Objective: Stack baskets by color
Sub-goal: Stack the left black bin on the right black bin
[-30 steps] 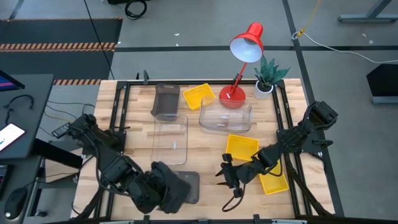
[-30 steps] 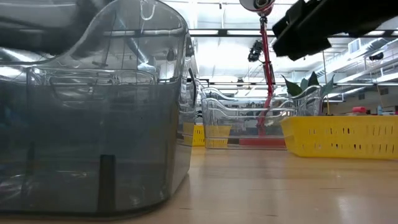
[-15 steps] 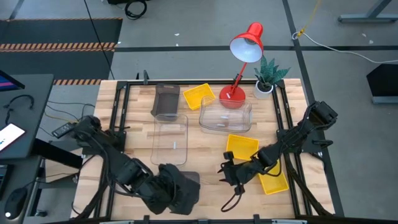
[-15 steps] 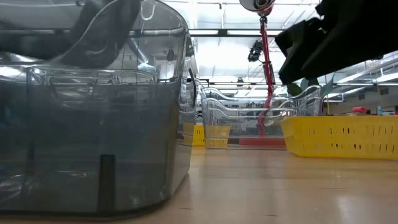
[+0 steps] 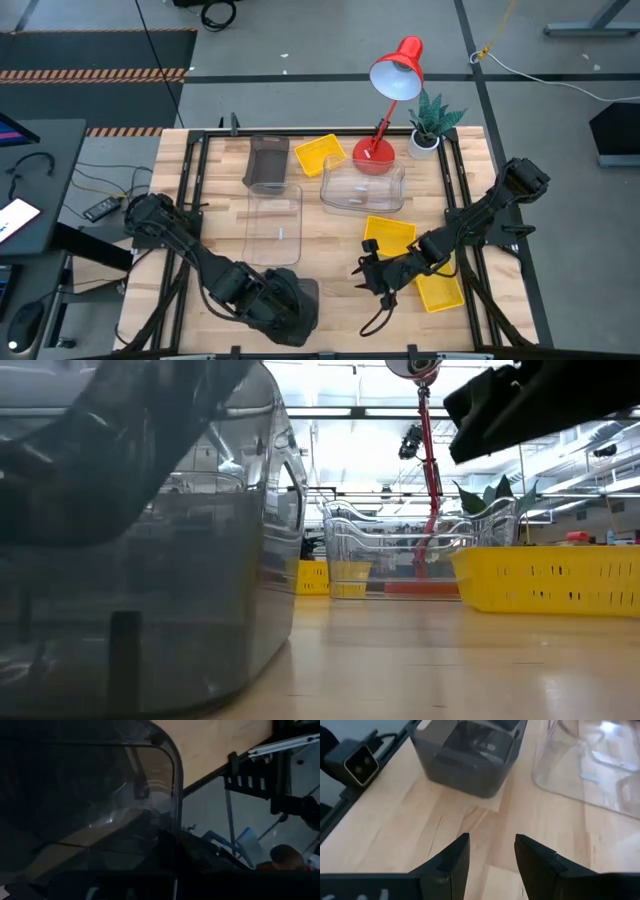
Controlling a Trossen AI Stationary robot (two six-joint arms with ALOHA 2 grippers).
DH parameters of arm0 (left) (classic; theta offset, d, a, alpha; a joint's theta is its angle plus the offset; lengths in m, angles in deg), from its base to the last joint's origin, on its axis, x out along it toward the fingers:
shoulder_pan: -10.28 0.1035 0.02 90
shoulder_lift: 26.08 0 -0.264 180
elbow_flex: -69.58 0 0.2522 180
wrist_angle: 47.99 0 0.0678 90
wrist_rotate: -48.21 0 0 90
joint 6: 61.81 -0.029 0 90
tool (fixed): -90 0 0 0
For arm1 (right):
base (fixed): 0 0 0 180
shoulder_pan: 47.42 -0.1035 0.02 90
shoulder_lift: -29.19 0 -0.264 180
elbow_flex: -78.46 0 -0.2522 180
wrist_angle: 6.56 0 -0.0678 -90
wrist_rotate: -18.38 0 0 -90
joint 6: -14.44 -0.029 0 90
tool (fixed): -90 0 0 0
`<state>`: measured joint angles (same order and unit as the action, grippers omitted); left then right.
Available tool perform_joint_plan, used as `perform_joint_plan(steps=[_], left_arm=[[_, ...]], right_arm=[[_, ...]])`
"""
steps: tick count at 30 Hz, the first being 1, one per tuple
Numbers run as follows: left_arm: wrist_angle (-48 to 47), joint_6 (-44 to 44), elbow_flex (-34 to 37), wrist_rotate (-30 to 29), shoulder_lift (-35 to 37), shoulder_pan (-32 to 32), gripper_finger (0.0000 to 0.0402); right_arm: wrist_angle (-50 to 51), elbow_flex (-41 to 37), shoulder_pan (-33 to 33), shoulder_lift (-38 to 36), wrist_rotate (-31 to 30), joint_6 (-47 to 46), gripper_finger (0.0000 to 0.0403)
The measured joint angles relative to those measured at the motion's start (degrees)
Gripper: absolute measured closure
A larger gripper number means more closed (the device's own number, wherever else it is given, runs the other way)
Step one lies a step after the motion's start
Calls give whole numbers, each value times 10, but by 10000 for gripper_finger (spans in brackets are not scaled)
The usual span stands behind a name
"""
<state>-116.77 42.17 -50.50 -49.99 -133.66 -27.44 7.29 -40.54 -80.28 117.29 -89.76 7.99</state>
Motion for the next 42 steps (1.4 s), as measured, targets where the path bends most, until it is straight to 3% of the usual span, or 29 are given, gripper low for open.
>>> perform_joint_plan(steps=[7,14,20,27,33,38,42], left_arm=[[-31,-10,1,9,-17,14,378],[-33,-16,0,10,-29,28,290],[-38,-60,1,52,-28,38,237],[-74,-101,0,103,-17,32,245],[-217,-197,1,113,-23,12,262],[-211,-310,0,49,-23,11,267],[-204,-466,5,-14,-23,15,267]], right_arm=[[9,0,-11,-12,3,0,241],[27,0,-26,-12,3,0,241],[34,0,-31,-12,3,0,241],[34,0,-31,-12,3,0,241],[28,0,-31,-12,3,0,241],[23,0,-31,-12,3,0,241],[21,0,-30,-12,3,-5,241]])
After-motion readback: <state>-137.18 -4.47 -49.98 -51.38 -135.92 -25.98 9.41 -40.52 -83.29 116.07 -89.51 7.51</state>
